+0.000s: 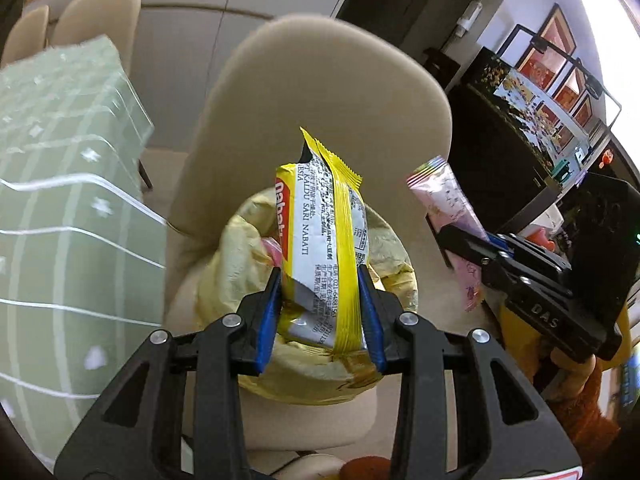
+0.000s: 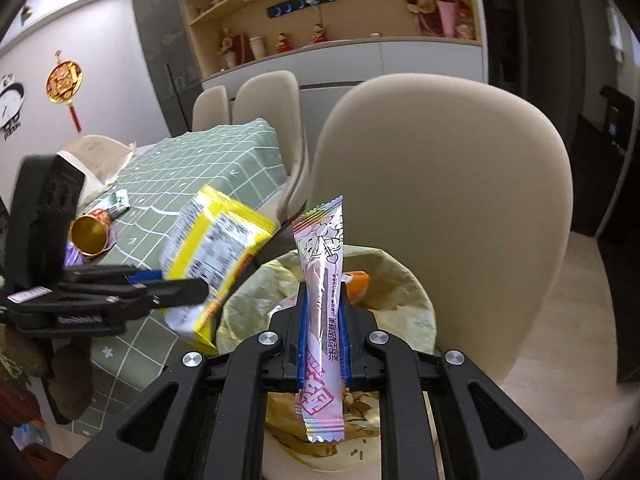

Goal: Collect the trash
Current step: 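Carry the yellow bag and pink wrapper over the trash bag and open the left gripper, then open the right gripper over the bag and move both tools back to the table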

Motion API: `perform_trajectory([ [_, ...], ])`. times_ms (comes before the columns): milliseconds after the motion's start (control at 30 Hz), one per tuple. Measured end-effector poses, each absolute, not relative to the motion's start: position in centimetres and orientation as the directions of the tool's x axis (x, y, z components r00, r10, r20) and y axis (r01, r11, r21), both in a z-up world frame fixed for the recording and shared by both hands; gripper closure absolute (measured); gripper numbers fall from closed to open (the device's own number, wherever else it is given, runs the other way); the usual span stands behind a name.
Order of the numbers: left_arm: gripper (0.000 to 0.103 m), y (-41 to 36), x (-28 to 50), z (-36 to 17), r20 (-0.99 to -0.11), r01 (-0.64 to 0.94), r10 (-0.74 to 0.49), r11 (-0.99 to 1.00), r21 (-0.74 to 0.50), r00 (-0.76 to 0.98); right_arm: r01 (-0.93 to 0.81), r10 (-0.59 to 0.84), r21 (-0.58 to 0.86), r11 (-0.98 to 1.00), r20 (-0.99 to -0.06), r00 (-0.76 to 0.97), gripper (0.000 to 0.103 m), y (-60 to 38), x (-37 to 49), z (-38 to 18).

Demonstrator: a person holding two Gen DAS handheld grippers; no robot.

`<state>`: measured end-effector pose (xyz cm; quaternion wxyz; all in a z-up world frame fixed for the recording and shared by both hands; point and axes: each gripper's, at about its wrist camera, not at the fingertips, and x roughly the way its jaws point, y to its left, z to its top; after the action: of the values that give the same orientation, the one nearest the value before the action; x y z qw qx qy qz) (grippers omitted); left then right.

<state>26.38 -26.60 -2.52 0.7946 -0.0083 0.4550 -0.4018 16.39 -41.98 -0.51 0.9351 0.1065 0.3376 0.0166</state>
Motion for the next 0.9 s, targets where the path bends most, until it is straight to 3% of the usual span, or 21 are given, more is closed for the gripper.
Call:
perform_trajectory([
  [300, 0.066, -31.7, 28.6, -7.3, -0.769, 0.606, -0.62, 0.674, -0.423, 0.153, 0.09, 0.083, 0.236, 0.968, -0.635, 0.768, 0.09, -43.8, 16.7, -1.4],
  [367, 0.049, -32.1, 28.7, -7.9, -0.772, 0.607, -0.619, 0.672, -0.424, 0.145, 0.096, 0.088, 0.248, 0.964, -0.638, 0.765, 0.09, -44.1, 16.6, -1.8],
  [400, 0.047, -32.0, 28.7, -8.1, -0.772, 0.604, -0.619, 0.673, -0.425, 0.146, 0.097, 0.092, 0.253, 0.962, -0.642, 0.762, 0.09, -44.1, 16.7, -2.0],
  [733, 0.045, -27.5, 27.2, -4.2, -0.764, 0.579, -0.546, 0.764, -0.285, 0.344, 0.038, 0.167, 0.292, 0.956, -0.643, 0.747, 0.09, -41.1, 19.9, -4.1],
  [900, 0.045, -24.7, 26.0, -2.7, -0.754, 0.572, -0.542, 0.773, -0.274, 0.372, 0.055, 0.156, 0.247, 0.967, -0.753, 0.639, 0.089, -39.2, 23.4, -8.6],
])
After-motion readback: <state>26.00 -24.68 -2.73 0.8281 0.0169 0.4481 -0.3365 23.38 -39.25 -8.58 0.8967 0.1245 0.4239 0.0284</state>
